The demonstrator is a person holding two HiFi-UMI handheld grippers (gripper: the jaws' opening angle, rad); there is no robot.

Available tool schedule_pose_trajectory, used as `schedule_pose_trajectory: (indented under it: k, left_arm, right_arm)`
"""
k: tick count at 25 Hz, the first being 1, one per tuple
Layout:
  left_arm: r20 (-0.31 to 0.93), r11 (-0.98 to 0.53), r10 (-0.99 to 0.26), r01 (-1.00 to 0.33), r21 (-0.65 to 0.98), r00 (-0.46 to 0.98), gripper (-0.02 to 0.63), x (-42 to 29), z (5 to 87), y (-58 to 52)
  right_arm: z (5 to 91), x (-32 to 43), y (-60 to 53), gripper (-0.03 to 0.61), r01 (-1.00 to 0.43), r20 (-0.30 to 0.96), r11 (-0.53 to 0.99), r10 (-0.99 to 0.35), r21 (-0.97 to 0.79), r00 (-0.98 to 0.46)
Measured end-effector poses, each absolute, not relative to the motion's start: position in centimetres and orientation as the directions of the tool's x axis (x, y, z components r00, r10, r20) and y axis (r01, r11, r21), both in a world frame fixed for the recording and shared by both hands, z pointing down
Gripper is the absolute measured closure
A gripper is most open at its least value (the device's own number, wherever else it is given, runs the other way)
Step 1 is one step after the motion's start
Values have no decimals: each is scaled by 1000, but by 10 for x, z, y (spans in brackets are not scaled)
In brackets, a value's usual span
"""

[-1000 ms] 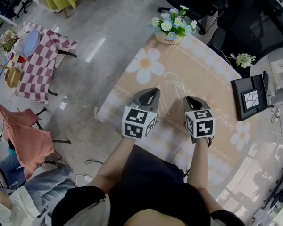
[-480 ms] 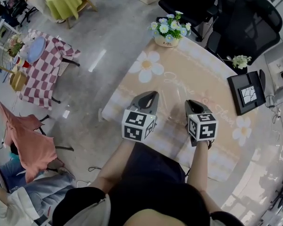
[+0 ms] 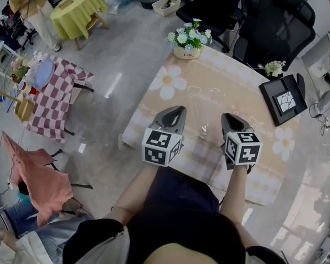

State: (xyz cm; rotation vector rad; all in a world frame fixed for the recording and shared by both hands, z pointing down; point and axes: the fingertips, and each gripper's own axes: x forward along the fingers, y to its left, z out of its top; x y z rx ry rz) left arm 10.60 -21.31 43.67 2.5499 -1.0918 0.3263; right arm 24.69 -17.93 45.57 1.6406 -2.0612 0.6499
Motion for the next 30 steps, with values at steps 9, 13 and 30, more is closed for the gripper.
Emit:
schedule_pose_trajectory:
  k: [9, 13, 30]
  left_arm:
    - [269, -730, -590, -645, 227, 761, 595, 141, 401, -207]
    - [246, -770, -551, -599, 220, 798, 595, 158, 390, -201]
    - [192, -850, -437, -473, 233, 879, 595, 192, 364, -187]
  right_arm:
    - [417, 290, -154, 541, -988, 481, 50, -869, -148, -116]
    - [401, 315, -137, 543, -987, 425, -38, -905, -158, -33]
    - [362, 371, -85, 540, -962, 274, -192, -952, -196, 134]
